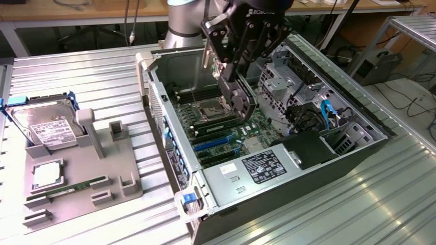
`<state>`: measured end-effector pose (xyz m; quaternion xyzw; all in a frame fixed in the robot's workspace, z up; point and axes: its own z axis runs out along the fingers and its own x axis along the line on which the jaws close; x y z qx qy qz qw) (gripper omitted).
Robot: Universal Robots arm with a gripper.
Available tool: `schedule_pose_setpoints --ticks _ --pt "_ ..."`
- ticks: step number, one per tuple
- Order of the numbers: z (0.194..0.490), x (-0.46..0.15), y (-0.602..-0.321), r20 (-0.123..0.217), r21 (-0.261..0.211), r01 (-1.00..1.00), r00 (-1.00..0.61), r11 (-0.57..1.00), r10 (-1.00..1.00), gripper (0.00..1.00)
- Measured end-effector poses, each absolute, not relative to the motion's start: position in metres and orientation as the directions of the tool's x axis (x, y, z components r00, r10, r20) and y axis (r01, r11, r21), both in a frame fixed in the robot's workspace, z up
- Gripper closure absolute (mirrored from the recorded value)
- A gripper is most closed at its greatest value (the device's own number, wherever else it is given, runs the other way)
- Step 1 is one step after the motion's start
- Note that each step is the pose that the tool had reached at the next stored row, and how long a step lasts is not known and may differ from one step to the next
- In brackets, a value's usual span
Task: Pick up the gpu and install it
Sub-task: 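Pick up the gpu and move the gpu toward the slot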
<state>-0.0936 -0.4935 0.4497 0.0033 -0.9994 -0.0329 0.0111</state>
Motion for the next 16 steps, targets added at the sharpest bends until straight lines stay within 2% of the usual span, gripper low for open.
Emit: schedule_pose_setpoints --ticks 16 --pt "0.416 -0.016 -0.451 0.031 0.066 -0.005 -1.000 0.998 -0.007 0.74"
